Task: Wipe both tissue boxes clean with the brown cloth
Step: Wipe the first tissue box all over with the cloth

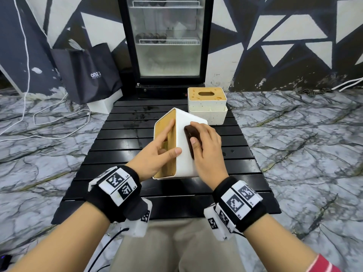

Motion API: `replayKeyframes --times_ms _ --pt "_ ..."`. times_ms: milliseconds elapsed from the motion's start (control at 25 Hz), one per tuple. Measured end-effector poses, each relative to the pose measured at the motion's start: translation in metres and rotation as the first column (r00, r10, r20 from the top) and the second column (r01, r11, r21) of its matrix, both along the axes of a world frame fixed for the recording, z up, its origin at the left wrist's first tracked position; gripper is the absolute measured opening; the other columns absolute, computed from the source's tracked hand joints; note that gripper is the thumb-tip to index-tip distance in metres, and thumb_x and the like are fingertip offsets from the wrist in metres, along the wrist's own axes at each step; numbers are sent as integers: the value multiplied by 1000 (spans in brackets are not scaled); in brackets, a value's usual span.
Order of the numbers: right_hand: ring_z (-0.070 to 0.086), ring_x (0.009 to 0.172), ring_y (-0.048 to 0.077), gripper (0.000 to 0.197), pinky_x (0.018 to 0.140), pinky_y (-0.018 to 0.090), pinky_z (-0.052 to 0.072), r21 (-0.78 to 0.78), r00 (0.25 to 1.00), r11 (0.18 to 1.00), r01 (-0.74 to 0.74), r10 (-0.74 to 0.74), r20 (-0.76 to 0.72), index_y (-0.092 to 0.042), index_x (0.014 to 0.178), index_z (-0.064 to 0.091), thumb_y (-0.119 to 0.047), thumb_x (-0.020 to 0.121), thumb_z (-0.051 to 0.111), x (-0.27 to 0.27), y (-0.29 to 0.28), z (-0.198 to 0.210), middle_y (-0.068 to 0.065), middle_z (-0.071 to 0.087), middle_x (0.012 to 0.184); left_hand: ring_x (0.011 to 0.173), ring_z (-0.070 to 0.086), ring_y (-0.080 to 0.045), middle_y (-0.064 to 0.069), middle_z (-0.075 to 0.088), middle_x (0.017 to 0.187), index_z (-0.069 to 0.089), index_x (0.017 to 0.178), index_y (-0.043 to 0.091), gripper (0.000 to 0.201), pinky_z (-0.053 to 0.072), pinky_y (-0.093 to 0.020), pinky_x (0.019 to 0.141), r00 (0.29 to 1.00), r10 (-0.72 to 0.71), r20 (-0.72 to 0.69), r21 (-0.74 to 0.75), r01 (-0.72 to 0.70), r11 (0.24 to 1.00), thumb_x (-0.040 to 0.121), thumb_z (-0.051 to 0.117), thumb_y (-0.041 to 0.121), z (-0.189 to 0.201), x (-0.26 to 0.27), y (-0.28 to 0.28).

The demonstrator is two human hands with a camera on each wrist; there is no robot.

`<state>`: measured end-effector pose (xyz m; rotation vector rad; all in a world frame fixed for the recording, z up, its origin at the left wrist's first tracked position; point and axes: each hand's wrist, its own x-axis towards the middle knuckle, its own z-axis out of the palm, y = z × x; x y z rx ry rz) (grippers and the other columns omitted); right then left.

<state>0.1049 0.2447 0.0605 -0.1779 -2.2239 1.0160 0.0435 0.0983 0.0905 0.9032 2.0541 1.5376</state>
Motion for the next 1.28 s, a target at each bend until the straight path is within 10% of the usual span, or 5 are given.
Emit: replayKeyframes --times_ms 280,840,1040,1160,1280 --pt "36 116 20 40 98 21 20 49 998 998 -51 53 -45 -17 130 46 -26 93 34 -8 -3 13 5 47 126 88 58 18 32 44 117 12 145 34 72 39 0 77 999 -36 -1 -10 36 999 92 51 5 3 3 4" --pt "38 116 22 40 104 33 27 21 999 1000 -16 17 -43 -15 129 45 -21 91 36 -17 2 23 7 46 125 91 59 13 33 50 115 14 147 35 73 41 -5 82 998 -63 -14 -27 62 998 92 54 8 -3 -3 2" --pt "38 116 21 40 98 19 19 111 993 992 -52 63 -95 -14 128 46 -24 91 33 -14 -11 24 8 48 125 107 61 -20 30 33 140 10 144 43 79 39 -4 90 998 -58 -38 -48 56 997 86 61 30 -1 -1 2" --pt "40 118 23 38 97 19 20 93 995 993 -70 77 -70 -15 129 46 -20 92 37 -23 -1 33 7 48 125 97 54 -9 52 40 115 12 138 50 74 38 1 82 997 -62 -56 -53 59 997 87 61 25 -2 1 1" --pt "39 119 22 36 100 24 23 81 996 993 -84 85 -19 -17 130 44 -18 94 37 -23 9 36 6 47 127 87 58 13 36 47 110 14 144 38 74 39 1 75 997 -74 -16 -30 73 997 92 54 5 -2 -2 -2"
